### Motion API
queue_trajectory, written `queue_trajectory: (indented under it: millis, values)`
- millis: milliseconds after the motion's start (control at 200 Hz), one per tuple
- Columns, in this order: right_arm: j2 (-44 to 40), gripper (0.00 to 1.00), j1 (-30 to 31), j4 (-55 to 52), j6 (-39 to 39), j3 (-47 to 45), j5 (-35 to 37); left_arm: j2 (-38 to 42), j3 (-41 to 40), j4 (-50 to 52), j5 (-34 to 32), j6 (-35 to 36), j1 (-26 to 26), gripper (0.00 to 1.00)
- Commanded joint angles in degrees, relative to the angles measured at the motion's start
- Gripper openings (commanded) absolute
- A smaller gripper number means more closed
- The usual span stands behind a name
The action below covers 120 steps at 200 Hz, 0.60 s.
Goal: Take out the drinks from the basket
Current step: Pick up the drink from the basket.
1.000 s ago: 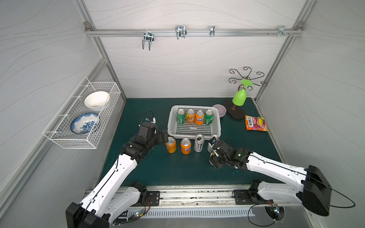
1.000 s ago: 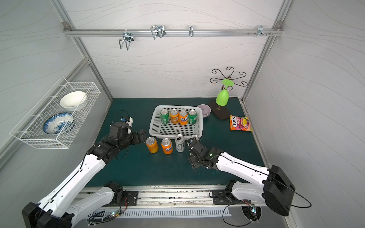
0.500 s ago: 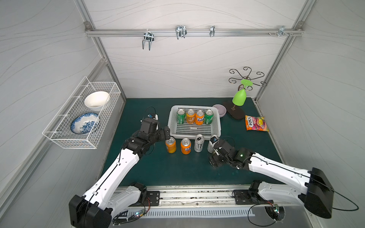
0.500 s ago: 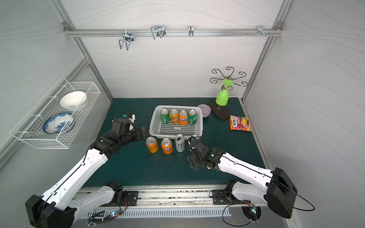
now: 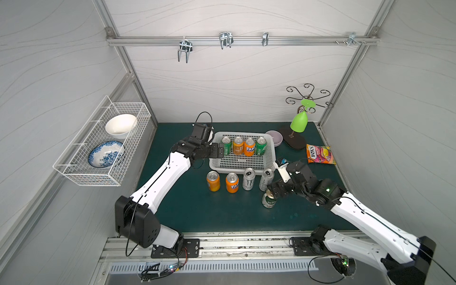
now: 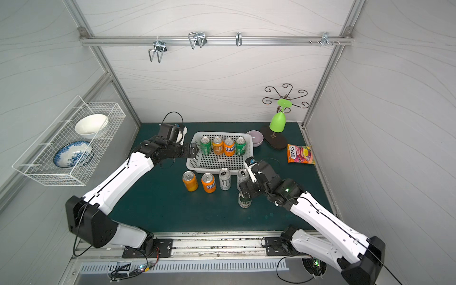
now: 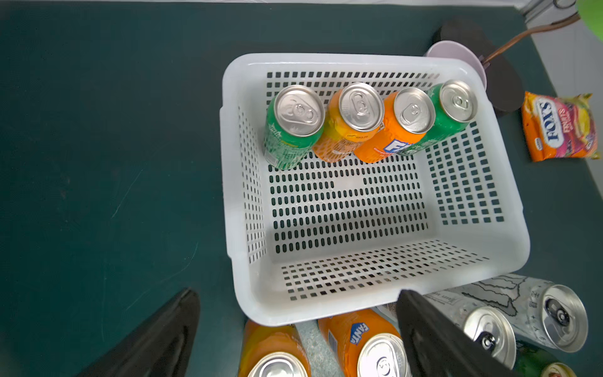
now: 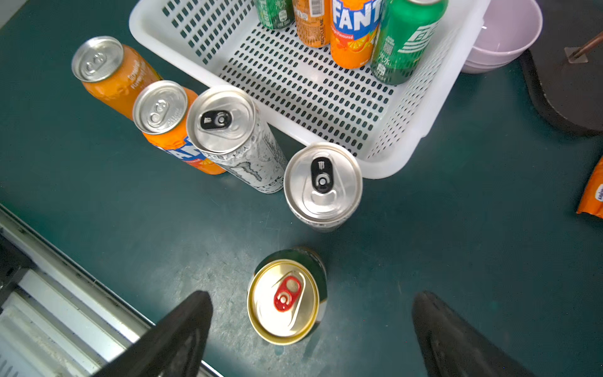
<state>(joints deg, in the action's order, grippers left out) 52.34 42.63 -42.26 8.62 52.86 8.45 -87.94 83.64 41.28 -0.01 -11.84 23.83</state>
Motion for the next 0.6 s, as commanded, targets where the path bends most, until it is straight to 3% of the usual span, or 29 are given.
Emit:
queue_trajectory:
  millis: [0, 220, 595]
  values:
    - [-2.2, 0.99, -3.3, -5.2, -3.4, 2.6, -4.4, -6.1, 8.3, 5.8, -3.1, 4.9, 1.3, 0.98]
    - [-4.5, 0.99, -8.9, -7.2, -4.7, 3.8, -6.6, -18.6, 21.6, 12.6, -5.8, 8.8, 1.7, 0.97]
    - [-7.4, 0.99, -10.1, -7.5, -3.3, 2.8, -6.4, -33.9, 38.3, 16.5, -6.6, 13.6, 1.3, 0.96]
